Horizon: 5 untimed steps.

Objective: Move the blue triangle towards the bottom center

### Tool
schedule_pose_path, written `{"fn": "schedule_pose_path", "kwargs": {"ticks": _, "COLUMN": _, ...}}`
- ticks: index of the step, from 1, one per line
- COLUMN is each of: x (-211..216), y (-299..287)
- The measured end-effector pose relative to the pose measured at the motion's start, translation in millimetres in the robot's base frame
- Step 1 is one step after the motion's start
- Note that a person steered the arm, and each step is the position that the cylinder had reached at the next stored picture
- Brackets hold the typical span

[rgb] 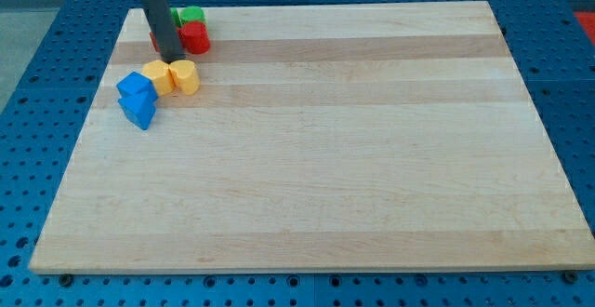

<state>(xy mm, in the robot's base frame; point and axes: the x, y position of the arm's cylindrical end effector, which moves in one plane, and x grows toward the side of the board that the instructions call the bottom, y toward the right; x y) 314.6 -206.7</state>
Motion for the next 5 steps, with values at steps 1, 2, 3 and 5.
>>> {"fn": "schedule_pose_path", "kwargs": {"ticks": 1, "x": 0.0, "y": -17.0}}
{"fn": "schedule_pose_path", "kwargs": {"ticks": 2, "x": 2.5, "y": -36.4}}
{"fn": "schedule_pose_path", "kwargs": {"ticks": 3, "x": 17.2, "y": -50.4}}
{"fn": "schedule_pose_path", "kwargs": {"ticks": 5, "x": 55.9, "y": -52.1}}
